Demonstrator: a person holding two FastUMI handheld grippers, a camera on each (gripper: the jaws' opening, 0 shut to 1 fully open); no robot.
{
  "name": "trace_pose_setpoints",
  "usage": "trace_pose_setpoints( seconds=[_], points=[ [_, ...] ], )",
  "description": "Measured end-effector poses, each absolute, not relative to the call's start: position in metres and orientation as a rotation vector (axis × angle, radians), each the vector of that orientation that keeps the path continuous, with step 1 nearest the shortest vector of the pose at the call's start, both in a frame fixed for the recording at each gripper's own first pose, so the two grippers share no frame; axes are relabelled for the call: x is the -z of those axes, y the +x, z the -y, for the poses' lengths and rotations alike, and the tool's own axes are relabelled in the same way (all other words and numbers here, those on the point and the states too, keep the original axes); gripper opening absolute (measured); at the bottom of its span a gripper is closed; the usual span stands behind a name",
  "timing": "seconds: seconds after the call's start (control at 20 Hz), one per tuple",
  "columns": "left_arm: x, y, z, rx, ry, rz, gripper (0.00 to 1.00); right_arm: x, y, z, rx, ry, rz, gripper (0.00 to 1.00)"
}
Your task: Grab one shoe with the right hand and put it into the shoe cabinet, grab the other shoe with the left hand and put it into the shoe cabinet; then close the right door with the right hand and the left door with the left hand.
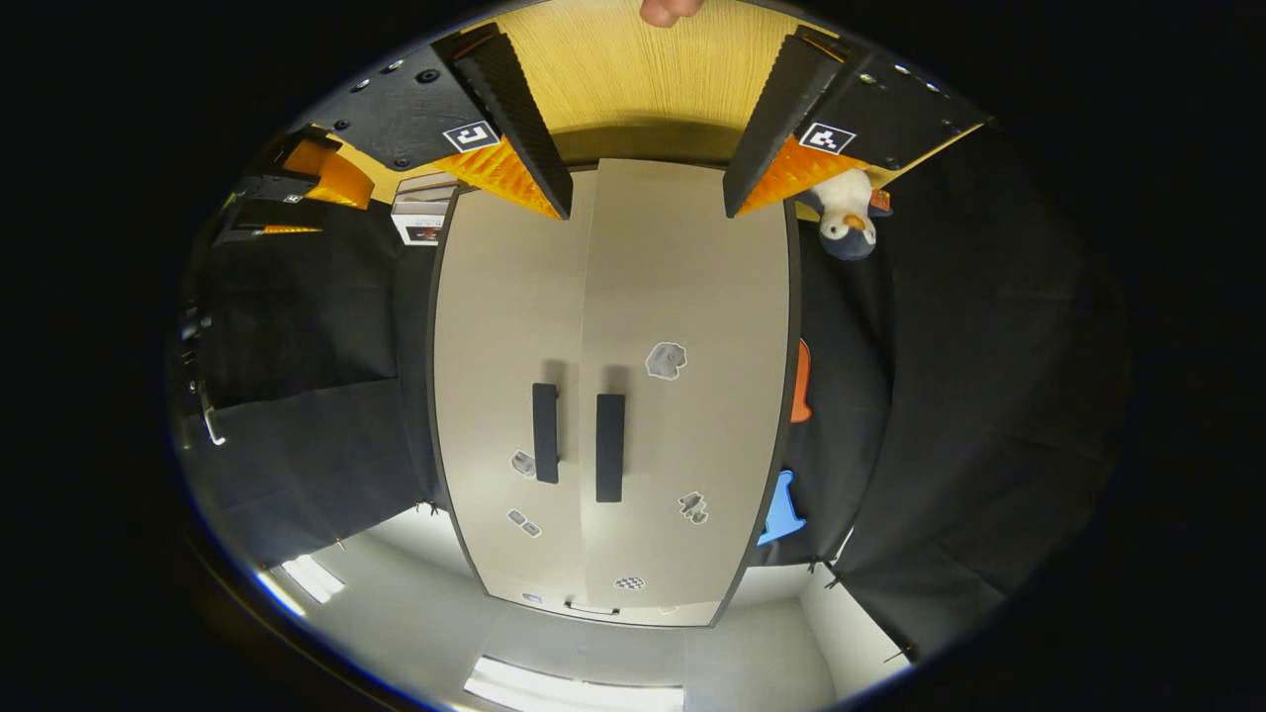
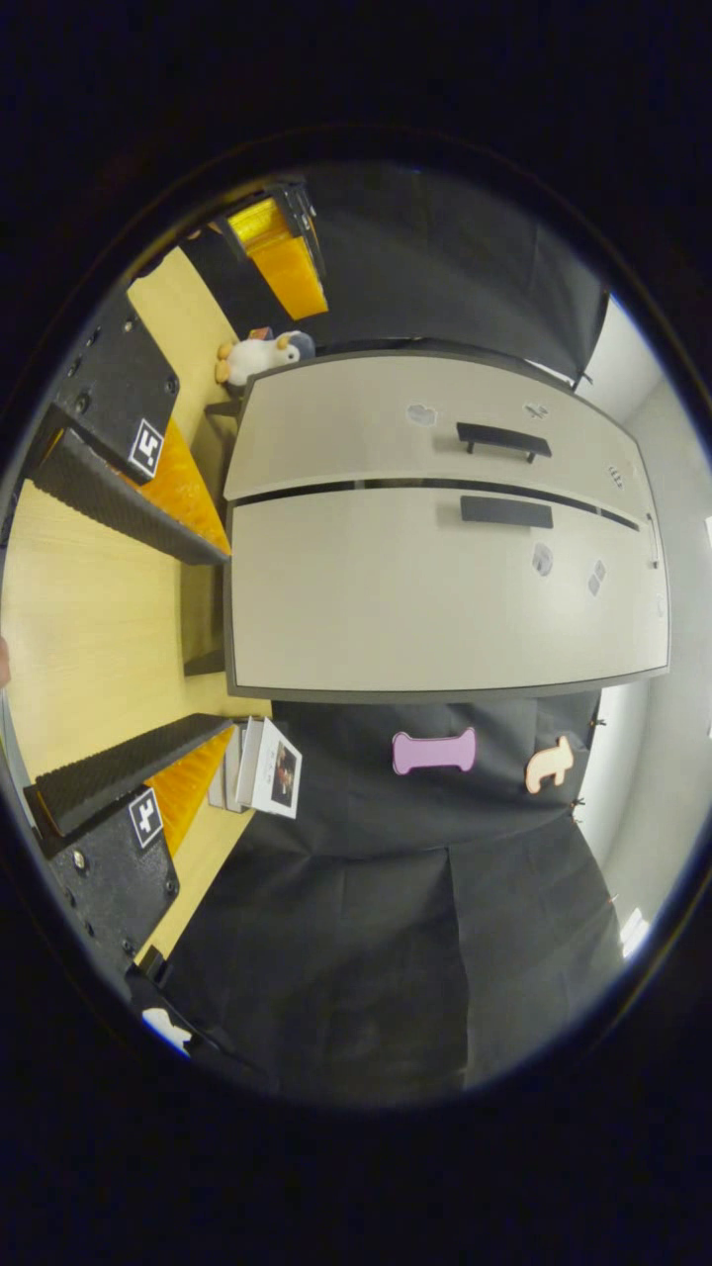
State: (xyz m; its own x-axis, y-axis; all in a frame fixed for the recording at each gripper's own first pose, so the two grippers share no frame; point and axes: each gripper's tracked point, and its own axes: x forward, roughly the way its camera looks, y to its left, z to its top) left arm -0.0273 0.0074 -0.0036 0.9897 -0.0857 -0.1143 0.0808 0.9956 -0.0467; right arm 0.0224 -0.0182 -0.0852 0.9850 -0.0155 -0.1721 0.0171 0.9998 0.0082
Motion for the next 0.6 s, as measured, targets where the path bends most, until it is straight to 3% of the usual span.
trace_pose_setpoints(
  seconds=[0.6],
  points=[
    [0.0023, -0.0254, -0.0067, 0.088, -0.039, -0.115, 0.94, 0.0834, 0.0243, 0.0158, 0.015, 0.023, -0.170, 0.99]
  ],
)
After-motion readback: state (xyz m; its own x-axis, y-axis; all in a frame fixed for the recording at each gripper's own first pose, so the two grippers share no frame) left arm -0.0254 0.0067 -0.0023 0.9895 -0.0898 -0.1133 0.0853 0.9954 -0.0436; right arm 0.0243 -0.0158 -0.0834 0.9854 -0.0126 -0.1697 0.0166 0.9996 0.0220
